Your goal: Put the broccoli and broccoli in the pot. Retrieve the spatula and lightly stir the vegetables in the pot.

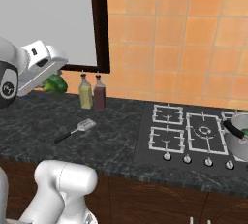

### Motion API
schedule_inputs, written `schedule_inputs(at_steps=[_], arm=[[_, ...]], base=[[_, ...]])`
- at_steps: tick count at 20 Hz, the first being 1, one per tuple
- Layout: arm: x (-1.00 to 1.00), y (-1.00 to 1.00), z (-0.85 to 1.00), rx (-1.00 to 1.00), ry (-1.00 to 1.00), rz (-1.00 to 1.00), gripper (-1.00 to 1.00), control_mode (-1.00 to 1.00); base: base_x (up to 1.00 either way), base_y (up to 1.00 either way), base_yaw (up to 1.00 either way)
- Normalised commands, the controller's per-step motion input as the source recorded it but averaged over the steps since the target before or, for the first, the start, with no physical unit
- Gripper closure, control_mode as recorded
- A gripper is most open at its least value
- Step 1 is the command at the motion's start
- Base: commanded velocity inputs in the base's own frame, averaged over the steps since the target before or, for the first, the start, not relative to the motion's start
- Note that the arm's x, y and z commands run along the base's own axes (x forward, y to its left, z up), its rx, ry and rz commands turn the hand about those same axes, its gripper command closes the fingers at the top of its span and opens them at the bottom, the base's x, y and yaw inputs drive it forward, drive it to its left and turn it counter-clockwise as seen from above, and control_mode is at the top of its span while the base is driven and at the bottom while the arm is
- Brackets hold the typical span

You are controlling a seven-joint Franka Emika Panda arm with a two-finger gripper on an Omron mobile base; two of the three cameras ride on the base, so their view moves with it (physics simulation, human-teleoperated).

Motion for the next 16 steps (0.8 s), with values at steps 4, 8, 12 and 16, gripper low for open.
schedule_inputs(at_steps=[4, 8, 12, 16], arm=[[-0.17, 0.11, -0.12, 0.03, 0.27, 0.23, 1.00, -1.00], [0.19, 0.00, -0.60, 0.01, 0.15, 0.16, 1.00, -1.00], [0.08, 0.00, -0.09, 0.00, 0.01, 0.02, 1.00, -1.00], [0.00, 0.00, 0.00, 0.00, 0.00, 0.00, 1.00, -1.00]], base=[[0.00, 0.00, 0.00], [0.00, 0.00, 0.00], [0.00, 0.00, 0.00], [0.00, 0.00, 0.00]])
